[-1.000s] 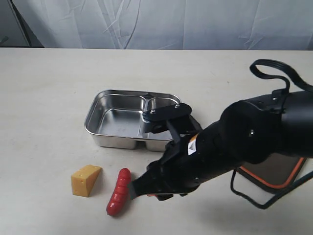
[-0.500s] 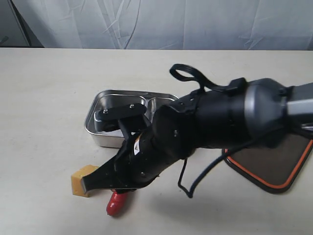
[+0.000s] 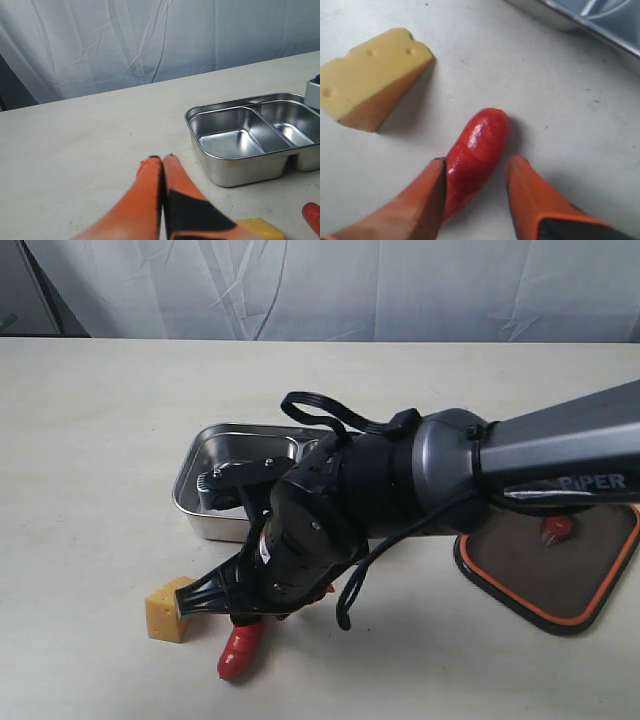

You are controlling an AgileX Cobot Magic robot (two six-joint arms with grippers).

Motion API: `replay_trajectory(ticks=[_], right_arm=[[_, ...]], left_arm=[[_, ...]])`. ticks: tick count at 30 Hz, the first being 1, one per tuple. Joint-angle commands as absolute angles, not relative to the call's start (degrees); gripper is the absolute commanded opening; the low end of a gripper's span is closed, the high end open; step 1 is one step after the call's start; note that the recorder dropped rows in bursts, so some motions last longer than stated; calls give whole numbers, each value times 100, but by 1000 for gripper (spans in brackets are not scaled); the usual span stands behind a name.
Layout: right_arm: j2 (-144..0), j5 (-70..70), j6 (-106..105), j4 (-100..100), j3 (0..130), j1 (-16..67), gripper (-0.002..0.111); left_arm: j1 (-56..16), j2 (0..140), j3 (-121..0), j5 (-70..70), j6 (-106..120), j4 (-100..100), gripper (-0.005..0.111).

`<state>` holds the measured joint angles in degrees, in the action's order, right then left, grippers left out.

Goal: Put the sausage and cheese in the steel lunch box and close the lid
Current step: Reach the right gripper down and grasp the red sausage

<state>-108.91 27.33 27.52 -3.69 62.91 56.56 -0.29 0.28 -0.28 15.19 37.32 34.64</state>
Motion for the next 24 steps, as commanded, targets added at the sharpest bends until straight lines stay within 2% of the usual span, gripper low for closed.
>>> replay_trajectory(ticks=[1, 17, 24], right_arm=[[-10894, 2684, 2909, -305, 6322, 5676, 51], [-11386, 2544, 3413, -342, 6509, 5675, 50], [-11582, 2901, 3429, -370, 6761, 5675, 48]], left_arm=[[-69, 0, 0, 1495, 3725, 3457, 0], [-69, 0, 0, 1495, 3725, 3457, 0], [-69, 0, 0, 1495, 3725, 3457, 0]])
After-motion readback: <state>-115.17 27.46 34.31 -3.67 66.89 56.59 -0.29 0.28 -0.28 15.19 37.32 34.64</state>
